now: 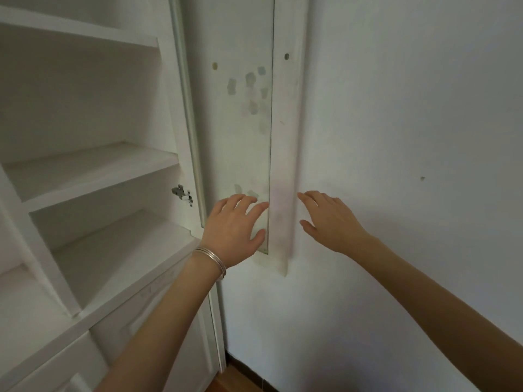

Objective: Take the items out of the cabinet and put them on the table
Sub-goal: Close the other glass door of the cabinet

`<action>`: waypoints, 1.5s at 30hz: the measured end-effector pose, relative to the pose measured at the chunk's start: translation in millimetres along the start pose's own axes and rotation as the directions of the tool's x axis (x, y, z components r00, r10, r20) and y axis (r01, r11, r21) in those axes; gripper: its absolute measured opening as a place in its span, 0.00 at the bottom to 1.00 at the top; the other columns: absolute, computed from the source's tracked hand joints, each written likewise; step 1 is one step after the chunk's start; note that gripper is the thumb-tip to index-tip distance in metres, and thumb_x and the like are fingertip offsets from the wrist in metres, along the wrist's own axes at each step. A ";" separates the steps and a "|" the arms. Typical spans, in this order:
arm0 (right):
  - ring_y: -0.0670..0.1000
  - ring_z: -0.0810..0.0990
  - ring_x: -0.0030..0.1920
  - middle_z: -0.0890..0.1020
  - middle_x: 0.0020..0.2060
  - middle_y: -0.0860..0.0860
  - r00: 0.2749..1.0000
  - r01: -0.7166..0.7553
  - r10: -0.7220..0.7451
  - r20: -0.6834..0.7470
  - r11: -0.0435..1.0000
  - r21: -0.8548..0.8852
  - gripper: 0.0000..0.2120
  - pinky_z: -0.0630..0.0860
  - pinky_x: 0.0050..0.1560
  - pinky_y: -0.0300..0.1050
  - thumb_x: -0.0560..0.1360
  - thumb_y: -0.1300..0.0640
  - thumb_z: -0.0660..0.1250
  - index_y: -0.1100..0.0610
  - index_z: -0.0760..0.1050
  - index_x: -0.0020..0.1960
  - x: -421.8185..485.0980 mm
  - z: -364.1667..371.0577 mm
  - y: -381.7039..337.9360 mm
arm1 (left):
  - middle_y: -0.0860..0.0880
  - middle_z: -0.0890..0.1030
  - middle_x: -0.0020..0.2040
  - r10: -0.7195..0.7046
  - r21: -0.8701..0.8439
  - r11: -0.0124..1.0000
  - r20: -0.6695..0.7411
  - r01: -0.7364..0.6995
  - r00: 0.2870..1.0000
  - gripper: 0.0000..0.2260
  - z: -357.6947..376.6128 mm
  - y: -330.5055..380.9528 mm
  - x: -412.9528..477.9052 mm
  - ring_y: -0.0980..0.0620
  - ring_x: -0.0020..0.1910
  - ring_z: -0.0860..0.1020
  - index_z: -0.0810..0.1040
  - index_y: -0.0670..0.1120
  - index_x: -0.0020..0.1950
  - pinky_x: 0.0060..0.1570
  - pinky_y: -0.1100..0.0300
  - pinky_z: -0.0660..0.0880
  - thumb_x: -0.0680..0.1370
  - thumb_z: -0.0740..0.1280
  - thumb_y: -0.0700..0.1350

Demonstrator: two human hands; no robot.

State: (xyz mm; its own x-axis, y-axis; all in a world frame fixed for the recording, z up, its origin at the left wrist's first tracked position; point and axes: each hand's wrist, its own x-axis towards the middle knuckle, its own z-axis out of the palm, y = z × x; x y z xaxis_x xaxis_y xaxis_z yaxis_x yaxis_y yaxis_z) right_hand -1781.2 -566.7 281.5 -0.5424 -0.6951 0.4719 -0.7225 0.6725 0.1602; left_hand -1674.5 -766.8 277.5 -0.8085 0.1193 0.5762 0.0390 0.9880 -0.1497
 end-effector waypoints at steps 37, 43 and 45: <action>0.54 0.75 0.57 0.68 0.63 0.56 0.970 0.241 -0.202 -0.135 0.865 0.440 0.39 0.77 0.52 0.50 0.74 0.55 0.67 0.63 0.46 0.74 34.5 -0.1 -63.5 | 0.47 0.80 0.54 -0.206 0.077 0.976 -0.003 0.205 0.979 0.22 -25.8 -59.5 -49.0 0.44 0.55 0.77 0.77 0.48 0.61 0.52 0.50 0.73 0.72 0.57 0.55; 0.56 0.77 0.49 0.68 0.61 0.56 0.915 0.404 -0.363 -0.178 0.824 0.398 0.38 0.78 0.44 0.53 0.75 0.55 0.64 0.60 0.43 0.75 42.3 -1.7 -111.1 | 0.47 0.80 0.55 -0.406 0.179 0.899 0.002 0.400 0.914 0.23 -61.8 -77.3 -111.2 0.44 0.54 0.77 0.76 0.48 0.62 0.51 0.49 0.74 0.72 0.55 0.56; 0.55 0.77 0.48 0.68 0.61 0.56 0.903 0.429 -0.389 -0.183 0.801 0.418 0.39 0.78 0.44 0.51 0.75 0.56 0.64 0.59 0.42 0.75 47.5 -1.2 -132.7 | 0.47 0.80 0.54 -0.458 0.213 0.869 0.007 0.446 0.889 0.24 -73.3 -84.2 -134.1 0.43 0.55 0.77 0.76 0.48 0.62 0.50 0.49 0.74 0.71 0.55 0.56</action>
State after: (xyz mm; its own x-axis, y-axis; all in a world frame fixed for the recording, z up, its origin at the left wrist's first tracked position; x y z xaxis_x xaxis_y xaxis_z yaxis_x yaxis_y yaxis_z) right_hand -1710.5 -688.7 283.7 -0.1306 -0.8425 0.5226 -0.9905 0.1341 -0.0313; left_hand -1526.3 -858.8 271.7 -0.7407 -0.3470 0.5752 -0.4519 0.8909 -0.0444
